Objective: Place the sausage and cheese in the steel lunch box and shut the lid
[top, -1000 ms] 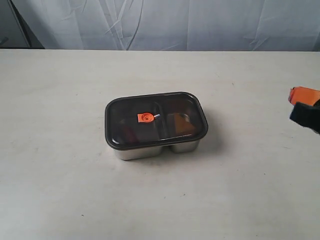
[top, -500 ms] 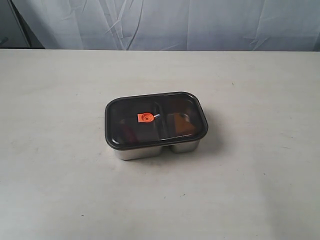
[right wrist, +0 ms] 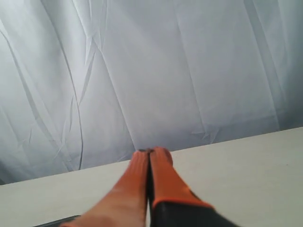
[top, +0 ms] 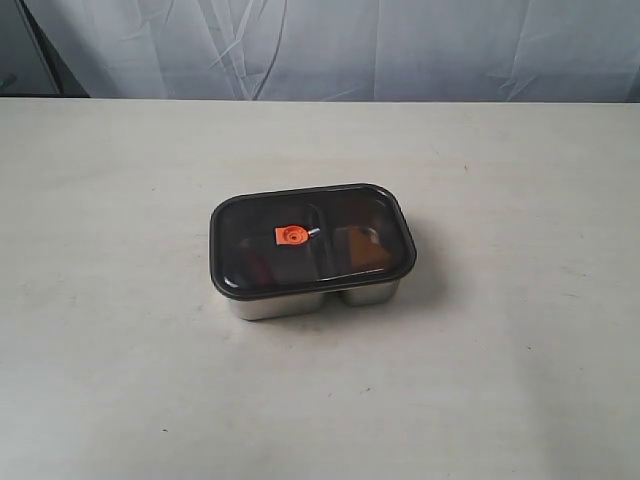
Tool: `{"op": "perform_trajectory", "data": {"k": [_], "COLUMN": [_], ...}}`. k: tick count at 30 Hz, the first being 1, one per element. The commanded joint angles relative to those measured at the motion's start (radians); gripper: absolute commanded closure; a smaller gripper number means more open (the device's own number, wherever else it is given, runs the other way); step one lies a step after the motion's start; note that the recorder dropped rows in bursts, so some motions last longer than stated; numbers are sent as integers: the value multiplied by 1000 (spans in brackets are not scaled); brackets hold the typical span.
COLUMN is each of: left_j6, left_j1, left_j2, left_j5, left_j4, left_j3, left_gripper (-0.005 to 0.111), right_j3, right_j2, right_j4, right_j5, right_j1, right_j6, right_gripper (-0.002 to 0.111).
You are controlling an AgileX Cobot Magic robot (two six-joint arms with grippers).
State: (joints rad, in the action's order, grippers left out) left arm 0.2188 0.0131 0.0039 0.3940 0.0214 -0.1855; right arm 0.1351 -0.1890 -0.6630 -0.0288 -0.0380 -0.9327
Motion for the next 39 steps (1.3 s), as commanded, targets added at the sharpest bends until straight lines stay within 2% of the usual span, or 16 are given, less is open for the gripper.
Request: {"op": "perform_trajectory", "data": {"k": [1, 3, 8, 15, 22, 26, 39], "left_j6": [-1, -1, -1, -1, -1, -1, -1], "left_j1": [-2, -2, -2, -2, -2, -2, -2], "left_j2": [-4, -4, -4, -4, -4, -4, -4], "left_j5": [-5, -5, -5, -5, -5, -5, -5], "left_j4": [0, 0, 0, 0, 0, 0, 0], "left_j3": [5, 5, 5, 5, 5, 5, 5], "left_gripper": [107, 107, 107, 107, 107, 107, 107], "right_j3": [-63, -102, -135, -135, -135, -135, -135], "right_j2": [4, 6, 6, 26, 26, 26, 26], "right_j4": [431, 531, 446, 445, 639, 641, 641], "right_j5": [-26, -50, -85, -56, -56, -56, -56], "right_j1": [6, 6, 6, 6, 6, 6, 6], "right_j6": [479, 595, 566, 568, 633, 697, 697], "right_gripper": [109, 109, 109, 109, 109, 109, 109]}}
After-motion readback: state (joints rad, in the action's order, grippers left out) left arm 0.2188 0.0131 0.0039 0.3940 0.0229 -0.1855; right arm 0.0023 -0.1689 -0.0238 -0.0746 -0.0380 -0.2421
